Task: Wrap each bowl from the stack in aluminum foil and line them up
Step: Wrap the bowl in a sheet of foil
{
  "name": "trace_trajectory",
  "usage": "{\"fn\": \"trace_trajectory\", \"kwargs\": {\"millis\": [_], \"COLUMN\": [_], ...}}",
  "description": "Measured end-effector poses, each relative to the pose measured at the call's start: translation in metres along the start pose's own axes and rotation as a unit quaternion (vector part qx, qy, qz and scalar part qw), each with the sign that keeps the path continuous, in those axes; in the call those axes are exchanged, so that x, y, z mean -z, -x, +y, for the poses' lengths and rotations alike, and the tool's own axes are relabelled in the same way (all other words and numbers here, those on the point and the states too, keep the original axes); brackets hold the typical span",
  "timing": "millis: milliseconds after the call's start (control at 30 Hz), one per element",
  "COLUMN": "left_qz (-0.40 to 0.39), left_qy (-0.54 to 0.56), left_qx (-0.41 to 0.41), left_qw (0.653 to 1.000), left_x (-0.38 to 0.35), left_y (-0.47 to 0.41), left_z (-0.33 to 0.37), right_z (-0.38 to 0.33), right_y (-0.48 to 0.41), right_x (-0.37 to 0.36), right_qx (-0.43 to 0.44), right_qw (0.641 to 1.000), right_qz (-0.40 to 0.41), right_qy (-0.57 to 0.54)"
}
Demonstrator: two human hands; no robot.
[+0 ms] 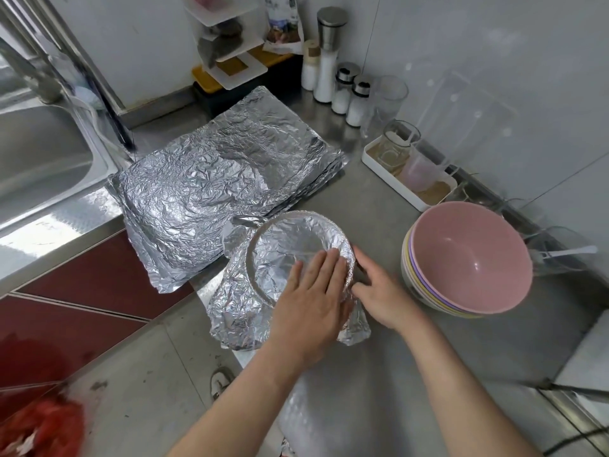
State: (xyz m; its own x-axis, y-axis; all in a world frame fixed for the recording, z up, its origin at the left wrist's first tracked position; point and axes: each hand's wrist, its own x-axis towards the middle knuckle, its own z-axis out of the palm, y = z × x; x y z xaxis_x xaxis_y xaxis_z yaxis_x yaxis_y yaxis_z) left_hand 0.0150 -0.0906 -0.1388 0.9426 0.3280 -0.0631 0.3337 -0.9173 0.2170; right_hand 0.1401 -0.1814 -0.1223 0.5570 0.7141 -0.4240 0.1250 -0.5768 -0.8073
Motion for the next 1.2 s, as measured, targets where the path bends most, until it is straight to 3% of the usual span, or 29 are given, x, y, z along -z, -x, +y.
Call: {"fn": "trace_trajectory", "kwargs": {"millis": [267, 400, 600, 800, 933, 1033, 1100, 1200], "left_qz": [0.006, 0.033, 0.076, 0.012, 0.007, 0.039, 0.018, 0.019], "left_qy": [0.093, 0.073, 0.030, 0.088, 0.081, 0.044, 0.078, 0.118], "left_qx": [0.087, 0.086, 0.048, 0.070, 0.087, 0.158, 0.210, 0.212], "left_qw": [0.992, 0.993, 0.996, 0.994, 0.993, 0.986, 0.974, 0.970], "left_x": [0.006, 0.004, -0.002, 0.005, 0.032, 0.049, 0.049, 0.041], "left_y": [-0.020, -0.026, -0.026, -0.035, -0.036, -0.024, -0.013, -0.005], "left_z": [0.013, 0.010, 0.008, 0.004, -0.015, -0.055, -0.072, -0.071], "right_z": [0.003, 0.002, 0.009, 0.004, 0.010, 0.019, 0.022, 0.019], "right_y": [-0.016, -0.023, -0.024, -0.027, -0.029, -0.026, -0.025, -0.026], "right_x": [-0.007, -0.003, -0.009, -0.013, -0.009, -0.004, -0.004, -0.005], "right_qx": [0.023, 0.003, 0.038, 0.014, 0.011, 0.010, 0.009, 0.025], "right_qw": [0.992, 0.984, 0.985, 0.965, 0.973, 0.983, 0.989, 0.996], "right_qz": [0.011, 0.004, -0.009, 0.001, 0.009, -0.024, -0.037, -0.011], "right_qy": [-0.125, -0.180, -0.166, -0.261, -0.232, -0.182, -0.140, -0.079]}}
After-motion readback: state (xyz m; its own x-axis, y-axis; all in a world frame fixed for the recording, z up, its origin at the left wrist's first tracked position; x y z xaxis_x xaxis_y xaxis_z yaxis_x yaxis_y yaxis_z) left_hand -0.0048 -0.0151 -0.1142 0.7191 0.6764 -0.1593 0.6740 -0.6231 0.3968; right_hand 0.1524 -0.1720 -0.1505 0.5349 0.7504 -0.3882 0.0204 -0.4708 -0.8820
